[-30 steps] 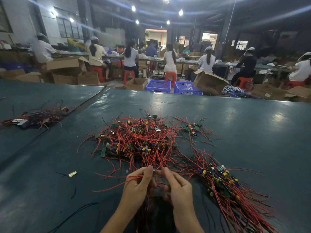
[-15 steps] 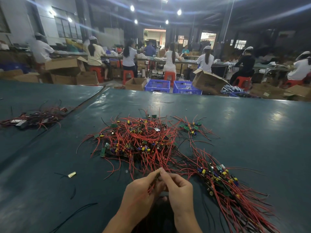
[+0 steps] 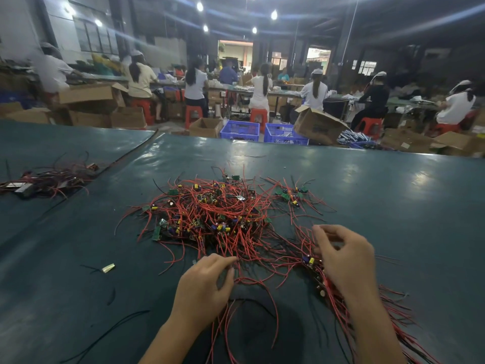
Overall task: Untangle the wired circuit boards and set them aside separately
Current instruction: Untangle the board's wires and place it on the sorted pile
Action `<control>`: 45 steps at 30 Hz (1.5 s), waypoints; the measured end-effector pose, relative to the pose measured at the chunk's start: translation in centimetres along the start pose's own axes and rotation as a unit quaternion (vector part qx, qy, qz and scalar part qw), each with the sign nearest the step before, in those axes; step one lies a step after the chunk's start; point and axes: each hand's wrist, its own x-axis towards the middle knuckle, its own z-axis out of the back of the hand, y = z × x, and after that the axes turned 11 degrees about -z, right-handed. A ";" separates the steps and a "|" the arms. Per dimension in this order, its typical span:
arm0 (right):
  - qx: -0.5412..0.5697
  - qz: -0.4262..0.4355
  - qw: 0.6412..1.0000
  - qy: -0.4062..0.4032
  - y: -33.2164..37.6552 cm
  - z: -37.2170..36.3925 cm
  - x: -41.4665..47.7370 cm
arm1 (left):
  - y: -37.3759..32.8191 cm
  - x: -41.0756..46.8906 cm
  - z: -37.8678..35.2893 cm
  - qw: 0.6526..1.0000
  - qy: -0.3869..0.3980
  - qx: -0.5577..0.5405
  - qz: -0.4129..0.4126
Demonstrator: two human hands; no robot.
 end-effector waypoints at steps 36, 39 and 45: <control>0.212 -0.080 0.925 0.305 1.0 -9.0 -5.6 | -0.2 1.1 -0.5 0.844 -0.145 -0.395 0.332; 0.190 -0.014 0.938 0.291 0.0 -9.0 -6.7 | -0.6 1.7 0.0 0.713 -0.127 -0.557 0.405; 0.130 0.167 0.970 0.119 -0.9 -8.6 -7.2 | -0.8 1.7 0.5 0.689 -0.165 -0.603 0.366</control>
